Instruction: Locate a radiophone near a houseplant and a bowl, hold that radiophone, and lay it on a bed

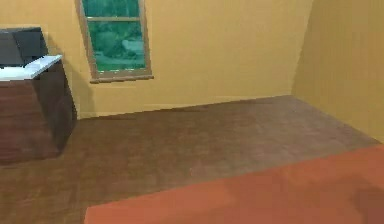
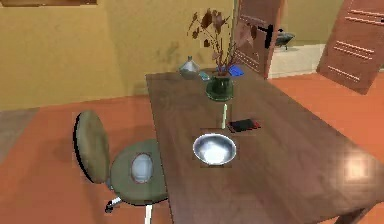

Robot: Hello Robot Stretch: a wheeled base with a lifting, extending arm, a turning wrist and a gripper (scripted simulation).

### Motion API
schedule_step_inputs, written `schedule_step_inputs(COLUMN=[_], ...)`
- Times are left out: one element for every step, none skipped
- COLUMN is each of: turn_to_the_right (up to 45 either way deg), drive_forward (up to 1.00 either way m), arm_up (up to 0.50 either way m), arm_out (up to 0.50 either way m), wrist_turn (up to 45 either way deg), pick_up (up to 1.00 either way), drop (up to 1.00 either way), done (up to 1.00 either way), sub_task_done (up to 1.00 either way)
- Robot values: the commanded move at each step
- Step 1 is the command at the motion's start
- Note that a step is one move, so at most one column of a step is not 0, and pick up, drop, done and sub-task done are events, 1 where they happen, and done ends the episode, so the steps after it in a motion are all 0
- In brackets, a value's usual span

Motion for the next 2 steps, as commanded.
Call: schedule_step_inputs(turn_to_the_right=[39.0, 3.0], drive_forward=[0.0, 0.0], arm_up=[0.0, 0.0], arm_out=[0.0, 0.0], wrist_turn=[0.0, 0.0], pick_up=[0.0, 0.0], drop=[0.0, 0.0], done=[0.0, 0.0], sub_task_done=[0.0, 0.0])
